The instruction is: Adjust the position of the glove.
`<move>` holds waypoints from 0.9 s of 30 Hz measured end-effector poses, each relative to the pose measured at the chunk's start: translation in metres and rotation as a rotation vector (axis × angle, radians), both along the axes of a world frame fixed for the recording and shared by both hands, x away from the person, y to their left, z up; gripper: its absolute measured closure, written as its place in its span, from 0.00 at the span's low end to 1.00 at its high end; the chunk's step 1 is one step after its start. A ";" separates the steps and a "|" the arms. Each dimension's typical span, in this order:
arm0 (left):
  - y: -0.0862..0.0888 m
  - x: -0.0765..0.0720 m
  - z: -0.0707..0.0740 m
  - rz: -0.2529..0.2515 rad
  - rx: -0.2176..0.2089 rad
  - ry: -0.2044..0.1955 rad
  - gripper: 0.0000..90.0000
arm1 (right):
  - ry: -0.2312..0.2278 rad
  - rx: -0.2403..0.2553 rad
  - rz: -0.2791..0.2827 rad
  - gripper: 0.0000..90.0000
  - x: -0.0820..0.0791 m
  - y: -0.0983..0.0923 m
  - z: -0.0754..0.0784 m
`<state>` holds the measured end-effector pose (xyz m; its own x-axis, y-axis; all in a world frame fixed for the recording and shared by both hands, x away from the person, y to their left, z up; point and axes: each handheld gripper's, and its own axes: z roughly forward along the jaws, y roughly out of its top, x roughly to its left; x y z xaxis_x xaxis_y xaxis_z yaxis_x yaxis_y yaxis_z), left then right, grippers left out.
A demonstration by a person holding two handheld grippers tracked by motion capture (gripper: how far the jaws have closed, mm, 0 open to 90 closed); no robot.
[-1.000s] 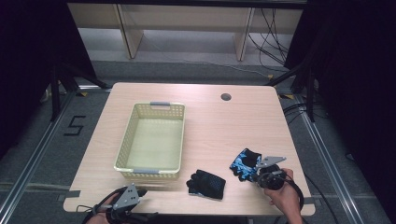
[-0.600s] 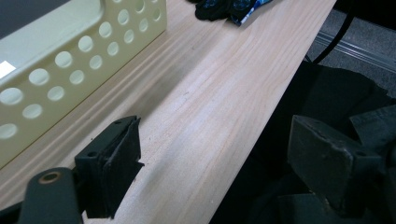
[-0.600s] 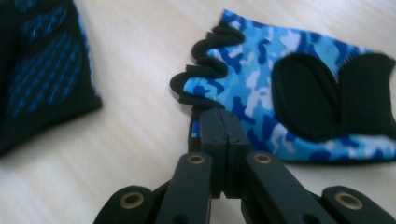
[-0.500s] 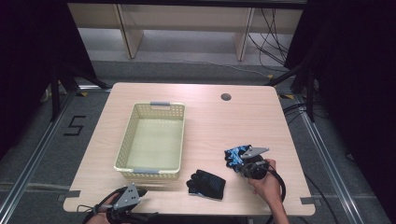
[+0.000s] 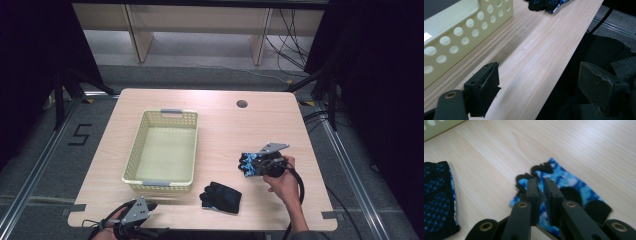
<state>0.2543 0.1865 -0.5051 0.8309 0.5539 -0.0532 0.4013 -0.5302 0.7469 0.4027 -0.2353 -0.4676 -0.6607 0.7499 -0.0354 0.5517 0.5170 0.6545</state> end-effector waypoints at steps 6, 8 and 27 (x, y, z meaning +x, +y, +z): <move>0.000 0.001 0.000 0.002 0.007 -0.006 0.19 | 0.009 0.012 -0.017 0.82 0.000 -0.019 -0.002; 0.000 0.001 0.000 -0.002 0.017 -0.012 0.19 | -0.004 0.006 -0.007 0.78 0.000 -0.021 -0.006; 0.000 0.001 0.000 0.002 0.013 -0.009 0.19 | 0.057 -0.072 0.066 0.92 0.008 -0.025 -0.028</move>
